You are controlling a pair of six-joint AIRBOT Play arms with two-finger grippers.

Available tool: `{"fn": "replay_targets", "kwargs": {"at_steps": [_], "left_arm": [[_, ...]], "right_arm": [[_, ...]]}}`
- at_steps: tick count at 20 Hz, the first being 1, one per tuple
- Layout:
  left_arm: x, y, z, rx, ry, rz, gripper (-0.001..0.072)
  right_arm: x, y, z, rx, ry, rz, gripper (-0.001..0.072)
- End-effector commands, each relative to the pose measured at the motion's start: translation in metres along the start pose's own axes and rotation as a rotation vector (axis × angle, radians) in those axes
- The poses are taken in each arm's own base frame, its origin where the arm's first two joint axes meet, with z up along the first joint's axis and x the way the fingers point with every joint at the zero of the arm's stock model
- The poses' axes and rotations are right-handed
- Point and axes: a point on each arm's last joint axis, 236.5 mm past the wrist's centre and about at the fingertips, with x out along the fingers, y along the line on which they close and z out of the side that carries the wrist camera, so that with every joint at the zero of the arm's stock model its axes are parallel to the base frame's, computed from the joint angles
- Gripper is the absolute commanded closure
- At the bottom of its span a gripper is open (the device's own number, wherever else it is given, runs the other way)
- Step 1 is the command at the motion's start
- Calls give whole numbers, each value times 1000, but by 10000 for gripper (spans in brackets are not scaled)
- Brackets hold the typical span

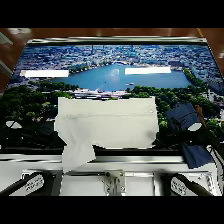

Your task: Fold the shirts.

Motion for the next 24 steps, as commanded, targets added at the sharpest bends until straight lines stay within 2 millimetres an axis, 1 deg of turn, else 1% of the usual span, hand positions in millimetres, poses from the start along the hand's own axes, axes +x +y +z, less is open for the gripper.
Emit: {"fn": "replay_targets", "kwargs": {"at_steps": [1,2,4,6,7,8,9,10,11,12,14,16,18,20,21,23,24], "left_arm": [[-9,-9,13,48,-69,-1,676],[-17,-13,21,80,-106,11,676],[-41,-31,41,260,-210,38,676],[-68,-42,71,319,-345,88,676],[-78,-47,83,324,-394,97,676],[-85,-55,93,324,-429,79,676],[-86,-63,100,316,-448,42,676],[-86,-70,107,299,-463,1,676],[-86,-73,114,282,-477,-24,676],[-87,-74,123,268,-496,-38,676],[-90,-71,142,257,-515,-31,676],[-96,-71,162,252,-517,-38,676],[-100,-70,185,250,-517,-44,676],[-102,-67,210,242,-514,-54,676],[-102,-68,221,230,-515,-77,676],[-99,-69,243,198,-519,-134,676],[-97,-67,251,186,-518,-148,675]], "right_arm": [[-4,19,11,-16,-36,73,634],[-14,26,17,-67,-65,77,634],[-46,49,40,-192,-182,92,635],[-79,69,73,-232,-338,103,635],[-90,75,87,-231,-389,112,636],[-96,80,100,-218,-428,127,636],[-98,86,111,-197,-456,155,636],[-96,92,122,-191,-473,167,636],[-89,99,131,-227,-474,150,636],[-83,106,141,-273,-476,119,636],[-78,120,168,-341,-508,61,636],[-81,125,200,-350,-554,10,636],[-83,122,222,-342,-554,-21,636],[-81,115,236,-326,-547,-57,636],[-78,112,239,-315,-540,-65,636],[-66,102,237,-306,-501,-83,635],[-59,95,235,-306,-474,-100,635]]}}
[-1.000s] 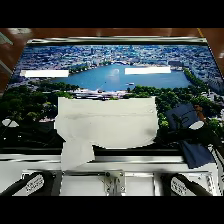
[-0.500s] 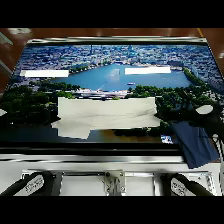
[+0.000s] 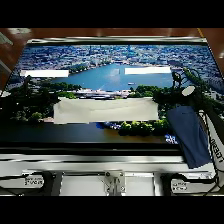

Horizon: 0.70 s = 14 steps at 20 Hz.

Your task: Fold the shirts.

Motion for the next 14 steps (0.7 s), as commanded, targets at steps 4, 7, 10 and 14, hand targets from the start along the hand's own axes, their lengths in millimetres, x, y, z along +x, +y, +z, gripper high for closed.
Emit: {"fn": "replay_targets", "kwargs": {"at_steps": [4,7,10,14], "left_arm": [[31,24,33,-84,-10,-50,676],[38,34,31,-131,-2,-43,674],[37,24,16,-144,63,-90,331],[19,4,12,-93,123,-162,178]], "right_arm": [[24,-25,-16,17,85,-74,635],[25,-25,-9,33,53,-71,548],[18,-29,-2,9,39,-87,87],[1,-50,-2,148,50,-75,83]]}}
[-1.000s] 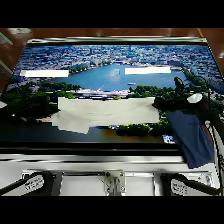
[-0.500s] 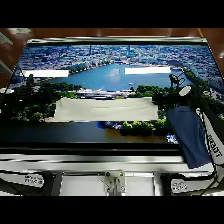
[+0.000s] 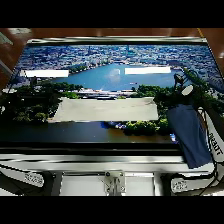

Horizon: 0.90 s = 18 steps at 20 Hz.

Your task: Fold the shirts.

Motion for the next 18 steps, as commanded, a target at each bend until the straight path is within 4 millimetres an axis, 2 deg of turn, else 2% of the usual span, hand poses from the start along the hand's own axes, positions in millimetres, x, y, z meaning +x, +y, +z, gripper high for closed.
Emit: {"fn": "replay_targets", "kwargs": {"at_steps": [1,3,5,8,9,10,11,12,13,14,16,18], "left_arm": [[-11,-20,-9,36,67,-62,177],[-17,-34,-7,65,69,-81,178],[-20,-47,-4,85,56,-100,178],[-21,-60,-4,102,47,-118,178],[-22,-66,-4,103,44,-133,179],[-21,-71,-3,103,40,-149,184],[-19,-75,-4,105,42,-157,230],[-15,-78,-7,108,54,-159,390],[-10,-83,-12,117,73,-164,580],[-2,-89,-18,134,94,-168,675],[26,-108,-38,203,151,-173,677],[62,-117,-64,270,210,-129,678]], "right_arm": [[-4,-11,-8,143,51,52,82],[6,-4,-22,212,119,134,82],[21,13,-36,234,181,215,82],[40,37,-44,221,203,271,93],[43,39,-43,213,191,265,255],[41,40,-40,209,184,266,490],[36,44,-38,200,181,274,630],[26,47,-34,179,168,281,634],[11,52,-27,150,142,291,634],[-5,58,-19,128,113,302,634],[-48,79,-7,70,52,333,635],[-94,102,-4,31,12,368,635]]}}
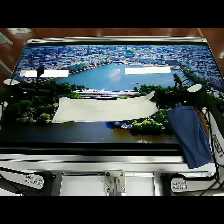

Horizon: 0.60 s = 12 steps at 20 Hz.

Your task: Fold the shirts.

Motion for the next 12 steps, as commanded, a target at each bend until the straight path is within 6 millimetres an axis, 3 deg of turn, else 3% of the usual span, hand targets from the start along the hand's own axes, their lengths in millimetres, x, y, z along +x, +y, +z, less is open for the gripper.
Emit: {"fn": "replay_targets", "kwargs": {"at_steps": [1,3,5,7,9,12], "left_arm": [[64,-8,-30,120,108,94,678],[104,-7,-44,153,128,188,678],[141,-25,-49,175,93,207,678],[175,-46,-66,185,95,206,677],[206,-63,-92,221,125,194,676],[245,-81,-128,188,145,181,676]], "right_arm": [[-59,59,-7,-55,-42,65,635],[-88,90,-22,-43,-41,95,635],[-112,118,-40,-66,-39,121,635],[-132,143,-52,-89,-64,142,634],[-149,157,-60,-93,-97,148,634],[-166,164,-70,-124,-120,136,635]]}}
